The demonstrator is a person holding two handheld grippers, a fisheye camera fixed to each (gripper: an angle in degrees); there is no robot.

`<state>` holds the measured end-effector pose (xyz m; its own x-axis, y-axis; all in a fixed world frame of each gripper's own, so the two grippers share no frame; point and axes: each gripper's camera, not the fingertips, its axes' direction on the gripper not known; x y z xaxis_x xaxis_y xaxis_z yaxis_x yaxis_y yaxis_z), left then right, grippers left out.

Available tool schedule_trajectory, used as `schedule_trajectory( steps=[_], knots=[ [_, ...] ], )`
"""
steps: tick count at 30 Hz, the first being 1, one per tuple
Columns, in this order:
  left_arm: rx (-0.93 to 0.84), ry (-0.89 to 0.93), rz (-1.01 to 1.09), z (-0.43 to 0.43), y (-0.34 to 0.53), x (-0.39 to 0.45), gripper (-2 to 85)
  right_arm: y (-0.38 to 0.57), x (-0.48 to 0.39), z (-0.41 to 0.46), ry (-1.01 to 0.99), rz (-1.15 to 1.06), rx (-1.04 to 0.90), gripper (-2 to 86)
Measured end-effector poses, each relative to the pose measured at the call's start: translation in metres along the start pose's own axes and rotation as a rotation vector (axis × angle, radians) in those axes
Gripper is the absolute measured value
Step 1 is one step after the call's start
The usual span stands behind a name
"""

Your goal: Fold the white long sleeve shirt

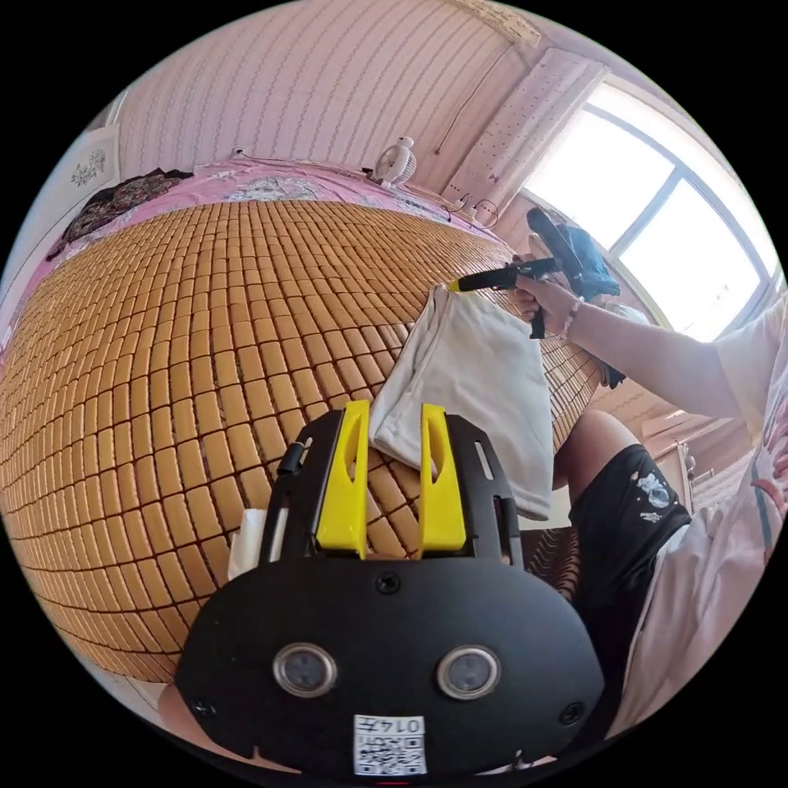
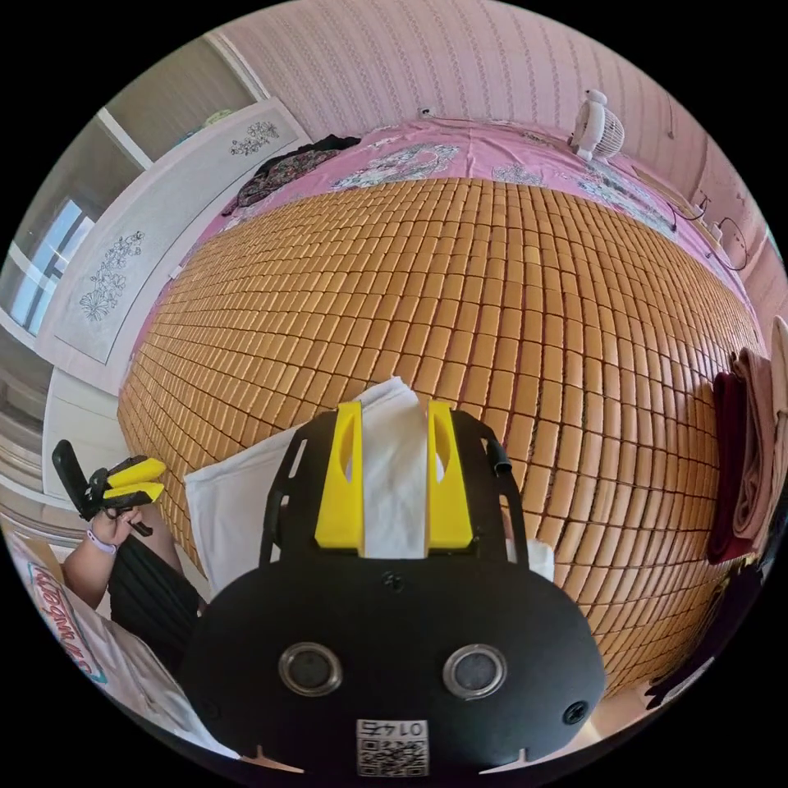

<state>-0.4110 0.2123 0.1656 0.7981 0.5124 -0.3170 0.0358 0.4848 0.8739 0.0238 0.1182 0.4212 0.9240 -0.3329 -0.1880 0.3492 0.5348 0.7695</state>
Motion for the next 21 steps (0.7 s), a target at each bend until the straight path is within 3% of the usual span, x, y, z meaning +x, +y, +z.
schedule_trajectory(
  steps=[4,7,15,21],
  knots=[
    [-0.153,-0.122,0.095,0.054,-0.02,0.025,10.0,-0.022,-0.026,0.045,0.078,-0.076,-0.084,11.0],
    [-0.15,-0.229,0.148,0.065,-0.026,0.039,7.1,-0.027,-0.042,0.054,0.078,-0.144,-0.065,8.5],
    [-0.147,-0.227,0.17,0.056,-0.037,0.043,1.0,-0.036,-0.063,0.048,0.012,-0.215,-0.058,3.9],
    [-0.109,-0.238,0.082,0.007,-0.033,-0.011,0.0,-0.062,-0.095,0.035,-0.081,-0.301,-0.026,2.6]
  ],
)
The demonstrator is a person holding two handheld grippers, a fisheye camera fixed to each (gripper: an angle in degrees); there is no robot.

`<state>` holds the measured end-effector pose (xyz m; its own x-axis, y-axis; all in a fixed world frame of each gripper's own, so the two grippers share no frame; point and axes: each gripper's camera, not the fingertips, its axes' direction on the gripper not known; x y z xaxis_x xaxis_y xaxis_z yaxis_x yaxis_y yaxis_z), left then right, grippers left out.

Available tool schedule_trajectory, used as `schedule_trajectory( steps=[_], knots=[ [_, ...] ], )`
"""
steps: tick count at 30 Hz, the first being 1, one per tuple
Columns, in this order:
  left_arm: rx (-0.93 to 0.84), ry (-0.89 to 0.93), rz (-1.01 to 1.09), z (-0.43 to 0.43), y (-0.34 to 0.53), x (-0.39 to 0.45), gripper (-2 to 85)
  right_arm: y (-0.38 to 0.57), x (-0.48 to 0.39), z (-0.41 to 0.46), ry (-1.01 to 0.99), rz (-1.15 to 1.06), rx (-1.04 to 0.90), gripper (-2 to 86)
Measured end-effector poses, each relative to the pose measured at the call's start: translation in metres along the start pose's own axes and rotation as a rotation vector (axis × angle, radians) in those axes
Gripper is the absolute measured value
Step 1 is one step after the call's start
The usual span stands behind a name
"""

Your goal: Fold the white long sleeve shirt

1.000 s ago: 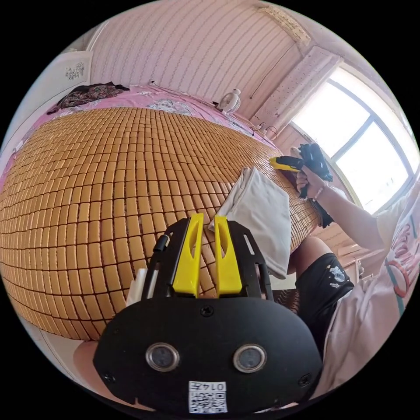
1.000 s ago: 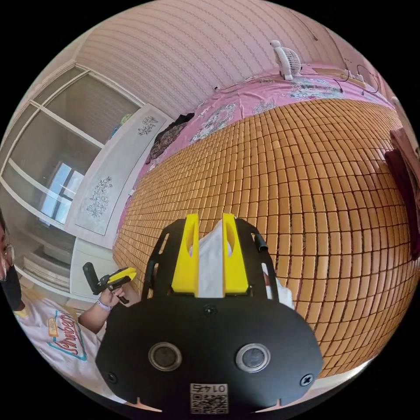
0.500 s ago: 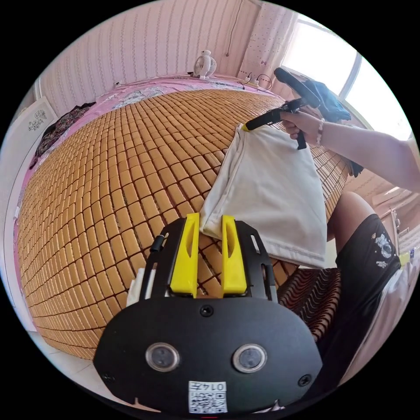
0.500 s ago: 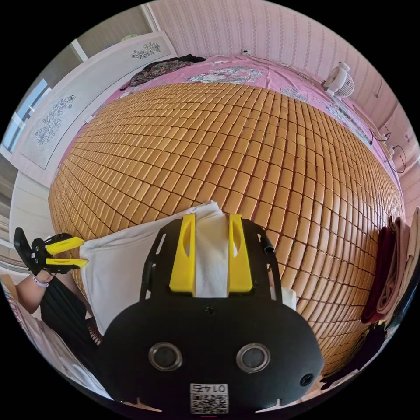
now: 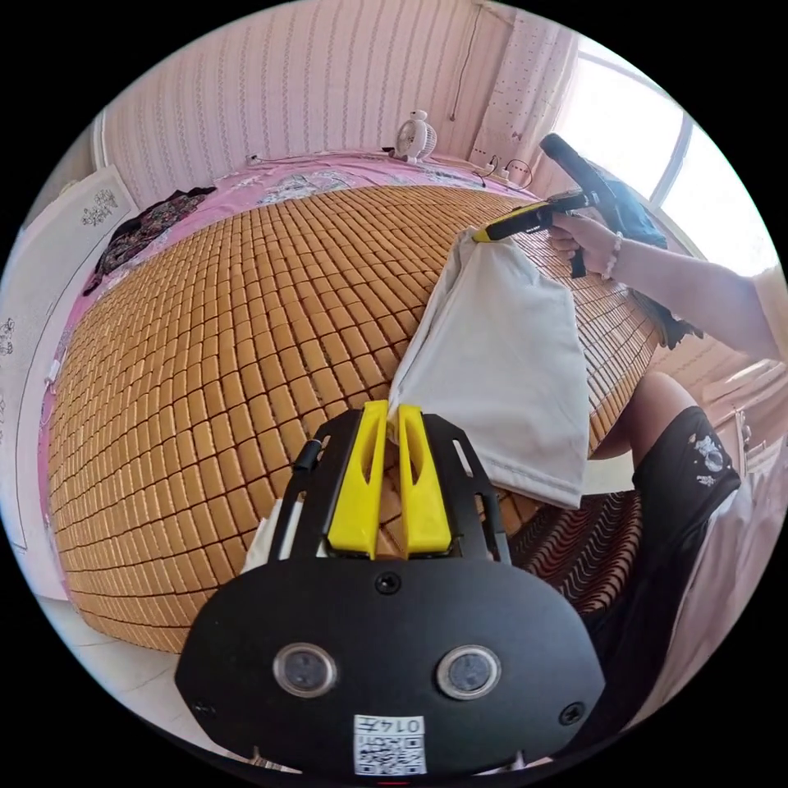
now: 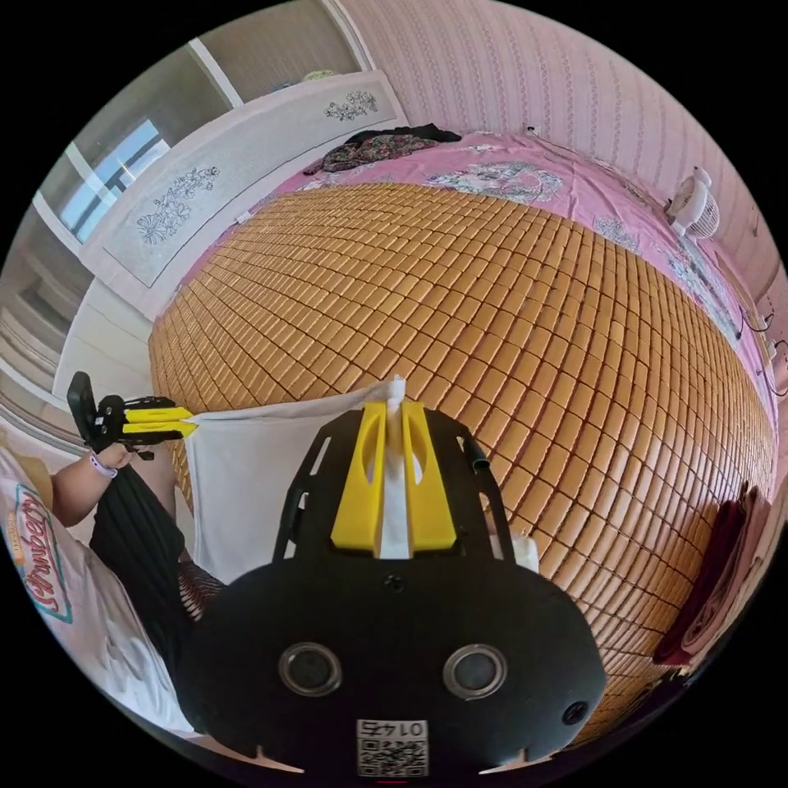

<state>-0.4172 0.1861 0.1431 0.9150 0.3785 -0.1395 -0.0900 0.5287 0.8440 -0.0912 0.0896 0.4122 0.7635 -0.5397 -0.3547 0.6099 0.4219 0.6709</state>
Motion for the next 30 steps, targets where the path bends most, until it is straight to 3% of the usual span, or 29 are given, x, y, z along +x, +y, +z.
schedule_trajectory(
  steps=[6,13,18,20,23,26,30],
  knots=[
    [-0.047,-0.211,0.017,-0.037,0.035,-0.109,-0.1,-0.099,-0.092,0.048,0.038,-0.214,-0.014,1.6],
    [-0.011,-0.422,-0.423,-0.121,0.193,-0.315,2.0,-0.267,-0.27,0.129,-0.121,-0.47,-0.009,2.0],
    [0.015,-0.727,-0.759,-0.199,0.309,-0.428,8.2,-0.371,-0.428,0.177,-0.397,-0.493,0.001,5.3],
    [0.03,-0.777,-0.933,-0.235,0.36,-0.459,9.9,-0.395,-0.461,0.189,-0.348,-0.47,-0.035,6.1],
    [0.076,-0.79,-0.985,-0.263,0.401,-0.439,8.2,-0.401,-0.433,0.169,-0.383,-0.339,-0.015,7.1],
    [0.147,-0.685,-0.965,-0.263,0.427,-0.379,4.0,-0.353,-0.34,0.131,-0.417,-0.32,-0.008,7.1],
    [0.212,-0.441,-0.859,-0.242,0.426,-0.275,-0.4,-0.19,-0.165,0.043,-0.132,-0.173,-0.07,5.9]
  ],
)
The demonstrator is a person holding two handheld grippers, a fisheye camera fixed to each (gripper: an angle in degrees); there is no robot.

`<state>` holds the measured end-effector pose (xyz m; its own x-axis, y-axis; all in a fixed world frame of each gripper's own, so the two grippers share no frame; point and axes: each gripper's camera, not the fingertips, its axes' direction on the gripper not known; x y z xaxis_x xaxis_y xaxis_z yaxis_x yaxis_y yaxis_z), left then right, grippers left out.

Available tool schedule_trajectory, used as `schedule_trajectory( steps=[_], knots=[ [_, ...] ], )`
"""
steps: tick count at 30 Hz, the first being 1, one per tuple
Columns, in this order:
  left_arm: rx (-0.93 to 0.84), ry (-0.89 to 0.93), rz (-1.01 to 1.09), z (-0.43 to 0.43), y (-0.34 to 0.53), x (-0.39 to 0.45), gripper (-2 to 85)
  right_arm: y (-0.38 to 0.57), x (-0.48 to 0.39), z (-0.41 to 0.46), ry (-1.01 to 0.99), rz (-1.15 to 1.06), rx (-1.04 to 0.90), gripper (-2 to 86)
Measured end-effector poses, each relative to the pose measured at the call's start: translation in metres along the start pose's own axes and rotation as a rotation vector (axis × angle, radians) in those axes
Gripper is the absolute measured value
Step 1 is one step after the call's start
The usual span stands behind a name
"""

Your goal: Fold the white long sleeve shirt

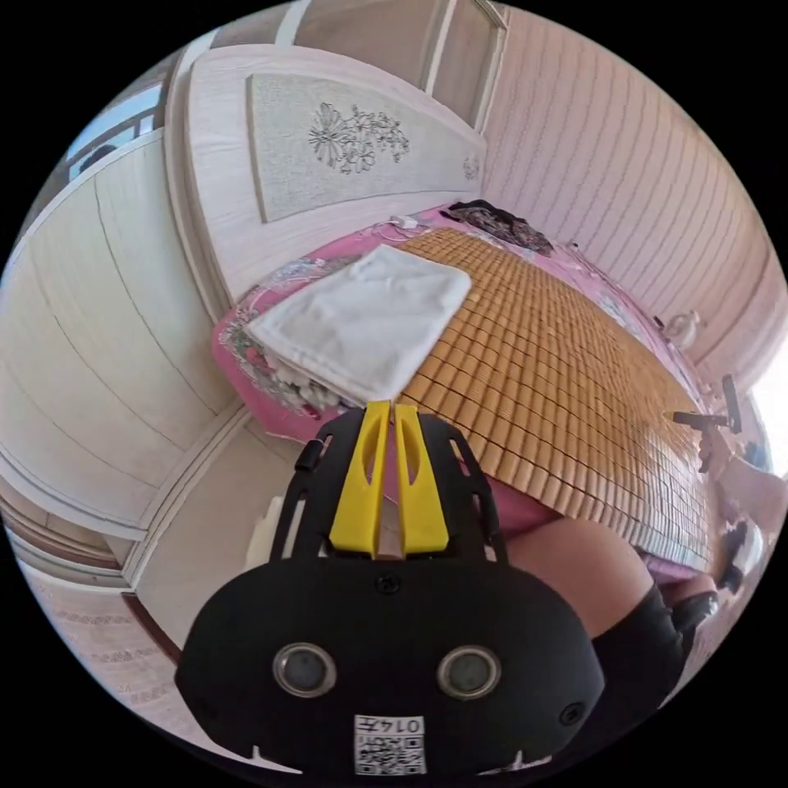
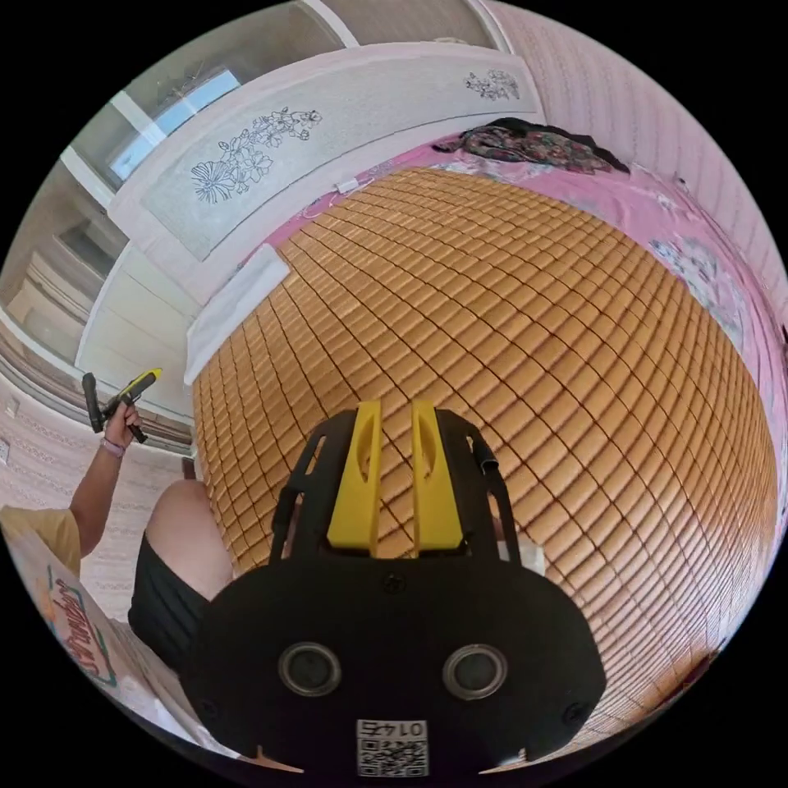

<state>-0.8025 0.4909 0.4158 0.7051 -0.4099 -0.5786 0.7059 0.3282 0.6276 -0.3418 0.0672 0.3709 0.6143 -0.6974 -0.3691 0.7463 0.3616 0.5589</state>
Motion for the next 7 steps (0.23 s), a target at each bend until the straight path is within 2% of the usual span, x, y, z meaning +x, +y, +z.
schedule_trajectory(
  steps=[2,4,5,7],
  knots=[
    [0.01,0.164,0.153,-0.027,0.042,0.076,-0.8,0.108,0.046,-0.062,0.094,0.16,-0.026,5.2],
    [0.024,0.251,0.291,-0.049,0.064,0.146,-0.8,0.256,0.08,-0.163,0.236,0.411,0.007,4.0],
    [0.03,0.312,0.388,-0.062,0.074,0.196,-0.8,0.291,0.083,-0.189,0.275,0.471,0.025,3.8],
    [0.048,0.421,0.52,-0.082,0.087,0.273,-0.7,0.422,0.079,-0.285,0.421,0.681,0.132,3.1]
  ],
)
